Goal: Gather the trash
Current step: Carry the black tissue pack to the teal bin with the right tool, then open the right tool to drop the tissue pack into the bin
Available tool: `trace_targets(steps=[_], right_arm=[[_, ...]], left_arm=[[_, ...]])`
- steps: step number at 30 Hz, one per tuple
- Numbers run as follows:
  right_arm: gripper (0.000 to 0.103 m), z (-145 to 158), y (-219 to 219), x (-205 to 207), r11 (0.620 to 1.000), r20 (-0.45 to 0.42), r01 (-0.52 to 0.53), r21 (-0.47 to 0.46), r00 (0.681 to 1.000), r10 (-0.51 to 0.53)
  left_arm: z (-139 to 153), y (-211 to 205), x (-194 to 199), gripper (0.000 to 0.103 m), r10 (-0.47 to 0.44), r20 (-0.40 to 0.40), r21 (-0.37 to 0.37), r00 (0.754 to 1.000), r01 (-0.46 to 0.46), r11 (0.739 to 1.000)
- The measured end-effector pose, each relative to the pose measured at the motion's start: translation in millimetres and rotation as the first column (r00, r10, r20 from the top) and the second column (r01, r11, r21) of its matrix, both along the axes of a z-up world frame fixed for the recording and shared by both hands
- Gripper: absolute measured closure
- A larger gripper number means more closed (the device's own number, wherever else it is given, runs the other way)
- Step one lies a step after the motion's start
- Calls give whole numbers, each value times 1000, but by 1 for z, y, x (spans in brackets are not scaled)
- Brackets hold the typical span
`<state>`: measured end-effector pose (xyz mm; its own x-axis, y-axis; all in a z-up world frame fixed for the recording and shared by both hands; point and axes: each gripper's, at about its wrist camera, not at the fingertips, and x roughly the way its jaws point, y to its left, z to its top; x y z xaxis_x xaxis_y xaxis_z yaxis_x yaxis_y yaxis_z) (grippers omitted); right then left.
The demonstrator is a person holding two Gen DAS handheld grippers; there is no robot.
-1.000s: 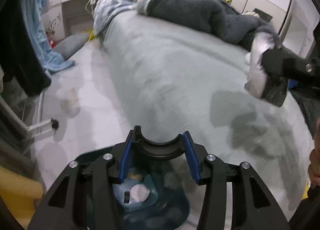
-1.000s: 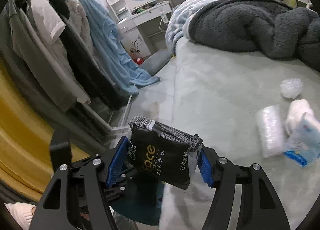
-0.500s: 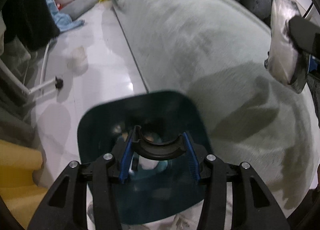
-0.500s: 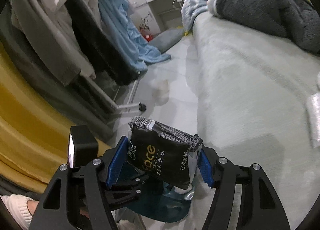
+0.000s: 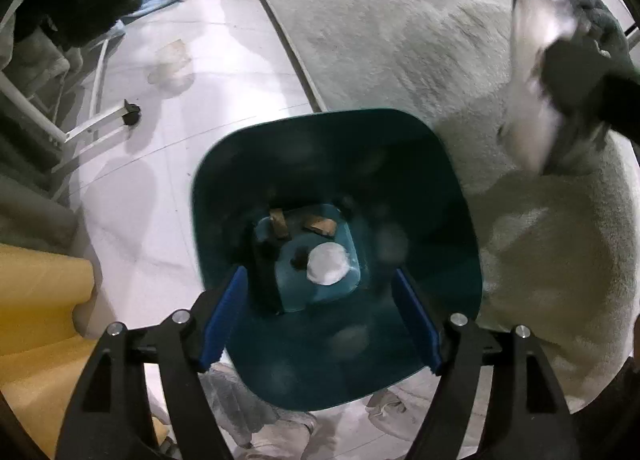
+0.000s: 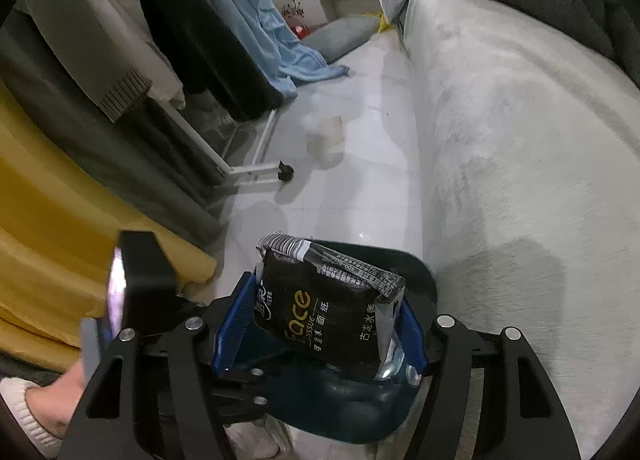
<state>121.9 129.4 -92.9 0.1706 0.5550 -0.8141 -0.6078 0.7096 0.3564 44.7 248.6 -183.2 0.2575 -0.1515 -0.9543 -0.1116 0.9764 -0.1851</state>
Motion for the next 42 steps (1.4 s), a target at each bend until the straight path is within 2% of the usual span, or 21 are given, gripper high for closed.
trace_targets(steps=[10,20,26,32,33,35,42], right_arm=[[37,-41,27,-3,994,-80,-27,-107,997,18],[37,-84,46,-12,976,-154,-72,-205,987,40],[37,-94,57,-19,965,-177,-109,-239,982,67],[36,-94,57,-19,953,-168,-128,-275,982,84],[34,-95,57,-18,951,-167,-130,-279,982,85],[21,-95,54,-19,948,-175,-139,-286,980,91],[19,-75,47,-23,953,-140,-148,-264,984,114]], left_arm=[[22,32,-11,20,48,70,71,996,-53,996],[45,53,-16,20,83,147,85,986,-96,992],[64,57,-16,20,84,225,111,971,-111,988],[87,57,-15,20,78,344,114,936,-124,986],[93,55,-14,20,75,367,116,927,-126,985],[103,52,-13,20,70,404,120,912,-128,984],[139,31,-8,20,34,523,138,852,-124,983]])
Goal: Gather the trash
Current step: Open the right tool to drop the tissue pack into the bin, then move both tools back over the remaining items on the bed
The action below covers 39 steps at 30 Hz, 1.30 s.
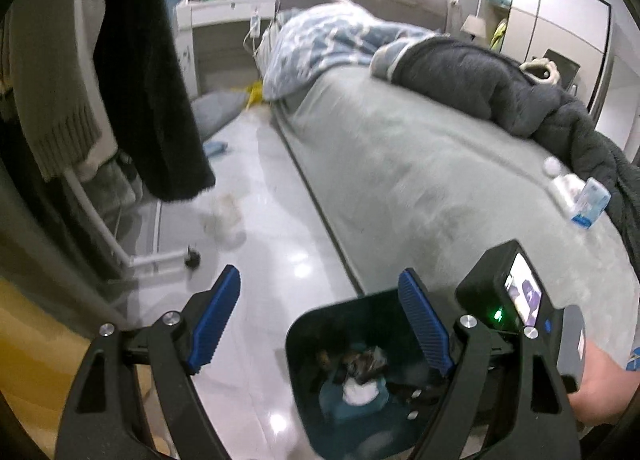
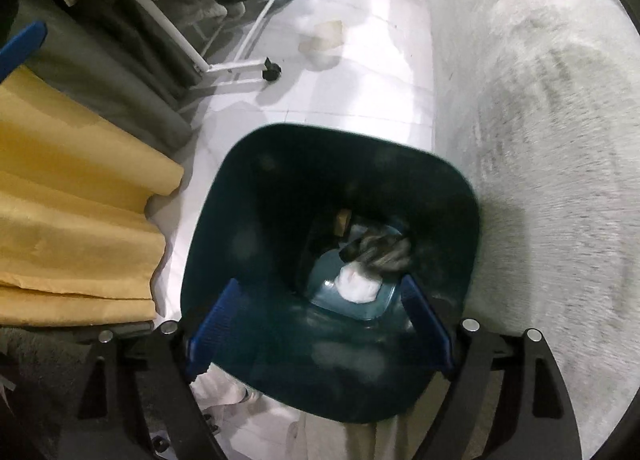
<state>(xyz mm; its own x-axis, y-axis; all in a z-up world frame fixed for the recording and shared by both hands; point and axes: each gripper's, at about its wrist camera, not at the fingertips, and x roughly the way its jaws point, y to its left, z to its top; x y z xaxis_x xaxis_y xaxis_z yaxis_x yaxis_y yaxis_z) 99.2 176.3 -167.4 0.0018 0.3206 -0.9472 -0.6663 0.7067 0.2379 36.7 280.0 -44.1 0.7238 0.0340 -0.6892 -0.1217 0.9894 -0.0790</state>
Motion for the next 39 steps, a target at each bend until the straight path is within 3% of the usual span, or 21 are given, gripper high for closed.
trace_targets(steps=[6,11,16,20,30,39], right_arm=[[19,31,-16,5,995,39,23,93,999,-27],[19,60,-33,10,986,114,30,166,992,-49],[19,88,-56,16,982,264,32,184,961,-81],[18,105,-77,23,970,314,63,236,940,-138],[13,141,-143,48,933,431,201,300,844,-320],[10,151,-198,60,902,512,311,298,746,-426]], left_arm=[[22,-22,4,19,-25,100,41,995,21,999],[38,-32,7,17,-24,166,32,986,19,999],[54,-44,14,16,-11,201,38,980,3,999],[67,-53,20,11,1,230,6,973,-3,1000],[74,-89,37,6,-34,235,7,971,33,999],[79,-121,49,6,-68,231,-4,971,70,998]])
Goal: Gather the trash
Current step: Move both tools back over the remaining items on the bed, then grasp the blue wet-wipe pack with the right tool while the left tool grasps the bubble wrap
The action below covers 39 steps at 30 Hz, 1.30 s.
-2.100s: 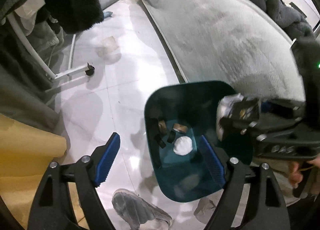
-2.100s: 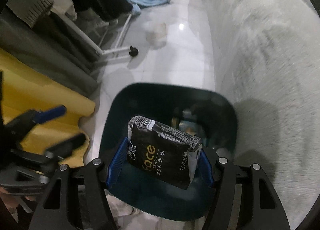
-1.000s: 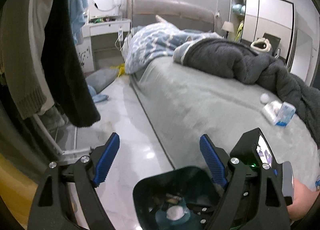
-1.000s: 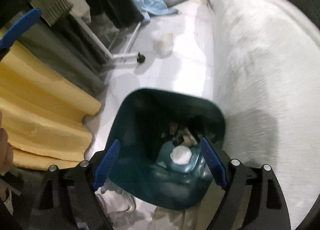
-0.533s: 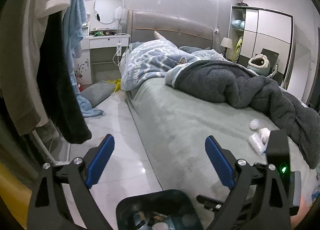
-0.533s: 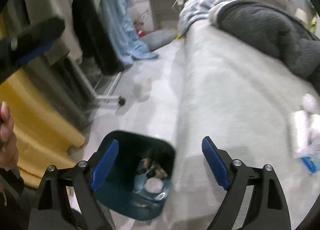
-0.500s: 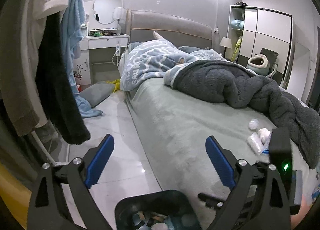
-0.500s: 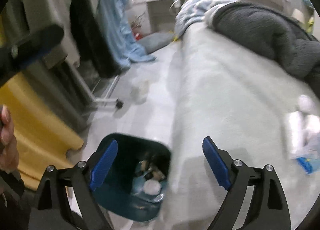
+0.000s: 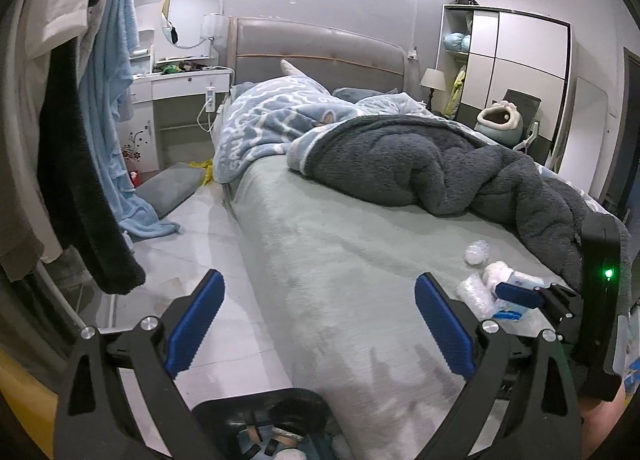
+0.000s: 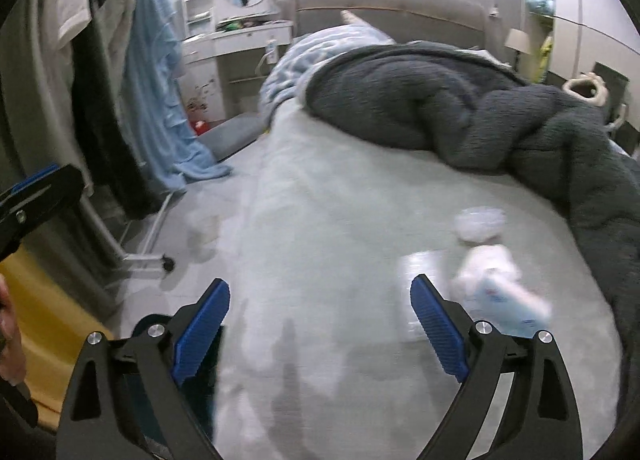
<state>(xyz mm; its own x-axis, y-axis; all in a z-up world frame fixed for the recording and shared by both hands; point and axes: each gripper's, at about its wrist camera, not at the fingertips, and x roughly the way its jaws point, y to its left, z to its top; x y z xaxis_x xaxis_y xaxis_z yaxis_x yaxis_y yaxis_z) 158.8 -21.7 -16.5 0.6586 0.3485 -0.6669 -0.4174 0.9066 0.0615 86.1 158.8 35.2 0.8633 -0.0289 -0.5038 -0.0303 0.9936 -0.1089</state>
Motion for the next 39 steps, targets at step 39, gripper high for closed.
trace_targets(steps=[39], right_arm=[[45,-29,-116,35,940,-162,324,108,938,-305]], left_arm=[[-33,-95,71,5,-80,-138,-135,987,62,989]])
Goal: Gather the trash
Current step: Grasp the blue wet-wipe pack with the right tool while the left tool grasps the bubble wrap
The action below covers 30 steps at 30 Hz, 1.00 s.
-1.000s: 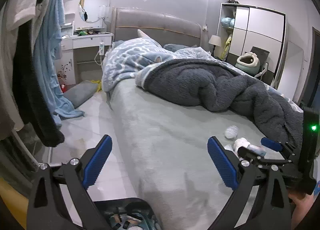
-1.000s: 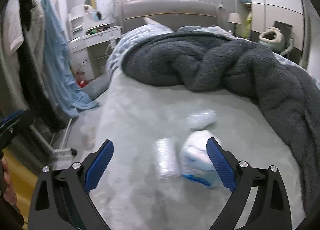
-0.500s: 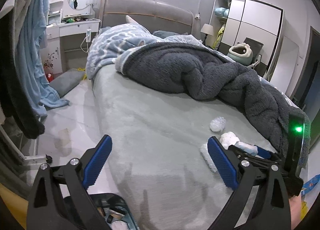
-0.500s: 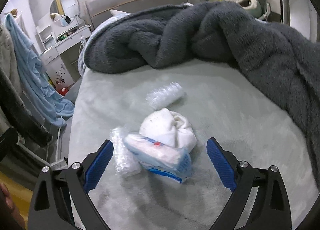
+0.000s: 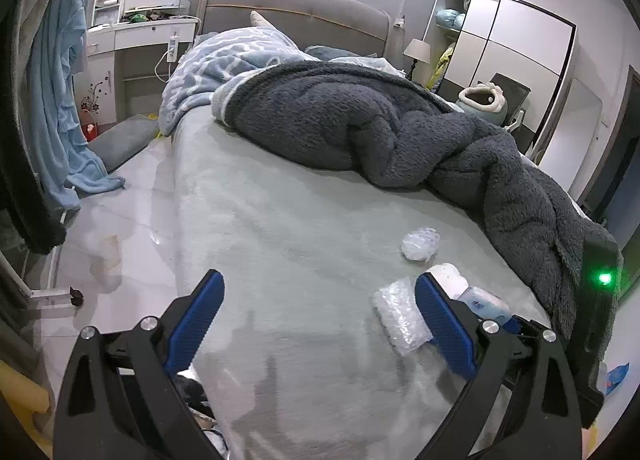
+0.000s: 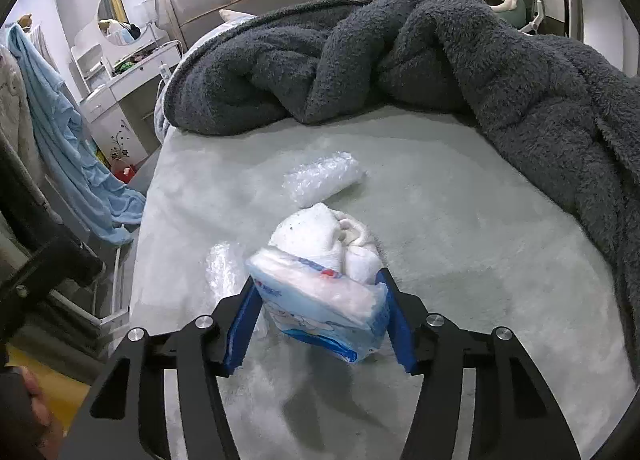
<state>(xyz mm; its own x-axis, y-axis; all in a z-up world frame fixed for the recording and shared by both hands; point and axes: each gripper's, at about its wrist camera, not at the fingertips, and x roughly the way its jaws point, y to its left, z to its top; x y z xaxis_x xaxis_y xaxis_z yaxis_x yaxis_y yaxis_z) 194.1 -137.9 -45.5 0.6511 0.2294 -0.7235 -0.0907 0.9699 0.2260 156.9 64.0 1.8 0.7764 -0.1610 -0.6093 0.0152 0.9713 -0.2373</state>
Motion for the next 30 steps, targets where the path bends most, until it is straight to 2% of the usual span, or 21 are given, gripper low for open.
trace_targets(steps=[7,16,18,20,25,28,30], right_arm=[[46,7,-19,-2,999,3,-4,45,1000,4],[49,15,-43,-8,996,21,-30,83,999,28],[51,15,-45,-8,996,20,-40,78,999,39],[54,15,-51,-9,995,17,-50,87,999,48],[57,11,-62,-12,988,-3,-69,141,997,71],[58,12,-66,-12,988,-9,-78,135,997,80],[64,11,-70,-13,988,-13,-82,132,996,84]], left_arm=[[-11,-22,6,6,-29,-19,23,999,29,999],[-29,-47,17,8,-43,-66,-2,997,43,999],[-34,-51,20,13,-43,-81,-14,996,42,999],[-38,-54,22,15,-42,-95,-26,995,40,999],[-52,-62,28,22,-50,-142,-86,989,38,996],[-60,-69,31,28,-53,-167,-79,985,40,996],[-64,-71,32,35,-54,-180,-80,982,40,996]])
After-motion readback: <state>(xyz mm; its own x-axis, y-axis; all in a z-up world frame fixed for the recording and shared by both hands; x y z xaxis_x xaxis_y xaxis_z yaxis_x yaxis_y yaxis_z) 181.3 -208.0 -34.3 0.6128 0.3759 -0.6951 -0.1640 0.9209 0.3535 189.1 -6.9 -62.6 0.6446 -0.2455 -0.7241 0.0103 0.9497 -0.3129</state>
